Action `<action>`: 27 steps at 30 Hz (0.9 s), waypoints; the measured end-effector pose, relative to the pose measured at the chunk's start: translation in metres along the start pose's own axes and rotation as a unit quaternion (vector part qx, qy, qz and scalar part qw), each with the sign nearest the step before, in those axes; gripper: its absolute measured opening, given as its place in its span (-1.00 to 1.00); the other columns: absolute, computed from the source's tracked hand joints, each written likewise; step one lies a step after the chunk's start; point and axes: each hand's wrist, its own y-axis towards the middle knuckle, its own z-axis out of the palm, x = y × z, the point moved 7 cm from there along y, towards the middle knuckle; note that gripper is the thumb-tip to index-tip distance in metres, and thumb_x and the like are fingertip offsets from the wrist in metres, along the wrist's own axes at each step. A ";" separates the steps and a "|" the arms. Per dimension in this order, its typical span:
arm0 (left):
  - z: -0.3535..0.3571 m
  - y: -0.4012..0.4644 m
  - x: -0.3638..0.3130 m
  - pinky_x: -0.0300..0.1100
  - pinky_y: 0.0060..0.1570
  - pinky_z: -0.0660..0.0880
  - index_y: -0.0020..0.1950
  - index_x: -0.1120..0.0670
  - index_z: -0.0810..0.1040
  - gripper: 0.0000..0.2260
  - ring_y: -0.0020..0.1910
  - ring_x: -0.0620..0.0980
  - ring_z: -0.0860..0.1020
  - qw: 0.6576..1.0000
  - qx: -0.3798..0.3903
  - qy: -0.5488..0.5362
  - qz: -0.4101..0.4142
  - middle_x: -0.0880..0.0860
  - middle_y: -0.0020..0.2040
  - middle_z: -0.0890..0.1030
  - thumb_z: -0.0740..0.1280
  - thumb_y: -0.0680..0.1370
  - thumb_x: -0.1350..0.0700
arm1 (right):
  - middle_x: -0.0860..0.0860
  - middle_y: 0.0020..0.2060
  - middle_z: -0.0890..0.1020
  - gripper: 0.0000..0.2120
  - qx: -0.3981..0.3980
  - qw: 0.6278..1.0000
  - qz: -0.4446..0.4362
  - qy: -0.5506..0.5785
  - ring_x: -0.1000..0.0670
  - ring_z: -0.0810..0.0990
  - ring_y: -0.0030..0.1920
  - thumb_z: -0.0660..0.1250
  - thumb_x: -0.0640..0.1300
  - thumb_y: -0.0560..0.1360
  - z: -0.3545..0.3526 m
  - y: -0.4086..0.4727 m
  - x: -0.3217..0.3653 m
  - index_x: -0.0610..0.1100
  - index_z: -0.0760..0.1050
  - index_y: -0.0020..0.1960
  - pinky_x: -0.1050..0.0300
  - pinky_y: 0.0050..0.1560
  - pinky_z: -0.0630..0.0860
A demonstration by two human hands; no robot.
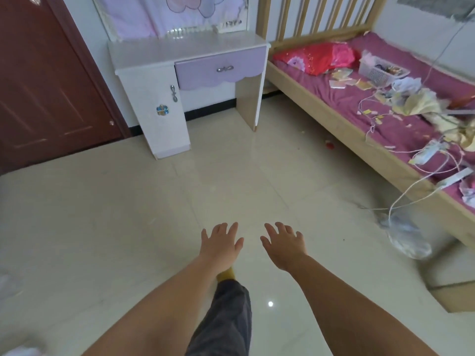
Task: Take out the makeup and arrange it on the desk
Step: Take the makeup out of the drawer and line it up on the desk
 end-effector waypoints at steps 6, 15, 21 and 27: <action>-0.072 0.160 0.019 0.08 0.42 0.08 0.52 0.00 0.04 -0.53 0.47 0.04 0.17 1.000 -0.028 0.000 0.000 0.04 0.48 0.22 -0.04 0.64 -0.11 | -0.04 0.47 0.17 -0.53 -0.008 1.000 -0.015 -0.015 -0.08 0.18 0.45 -0.11 0.12 0.63 -0.079 0.153 -0.014 0.01 0.03 0.50 -0.09 0.39 0.17; -0.180 0.353 0.034 0.03 0.38 0.16 0.52 0.00 0.08 -0.53 0.43 0.04 0.24 0.999 -0.040 0.020 -0.004 0.04 0.45 0.28 -0.03 0.64 -0.11 | -0.05 0.48 0.15 -0.53 -0.007 0.999 -0.034 -0.026 -0.09 0.18 0.45 -0.12 0.11 0.63 -0.189 0.342 -0.033 0.00 0.03 0.50 -0.07 0.37 0.21; -0.228 0.495 0.049 0.07 0.39 0.13 0.52 0.02 0.06 -0.53 0.43 0.07 0.23 0.999 -0.028 0.009 -0.040 0.08 0.47 0.26 -0.05 0.64 -0.10 | -0.05 0.49 0.15 -0.53 -0.021 0.996 -0.071 -0.045 -0.09 0.19 0.45 -0.12 0.11 0.63 -0.254 0.498 -0.061 0.01 0.04 0.50 -0.06 0.36 0.22; -0.279 0.610 0.064 0.02 0.30 0.26 0.46 0.04 0.19 -0.57 0.34 0.10 0.34 0.993 -0.023 -0.042 -0.109 0.08 0.39 0.35 0.00 0.63 -0.10 | -0.05 0.48 0.18 -0.52 -0.008 0.990 -0.113 -0.081 -0.09 0.21 0.44 -0.13 0.11 0.63 -0.326 0.640 -0.079 0.01 0.02 0.51 -0.04 0.33 0.25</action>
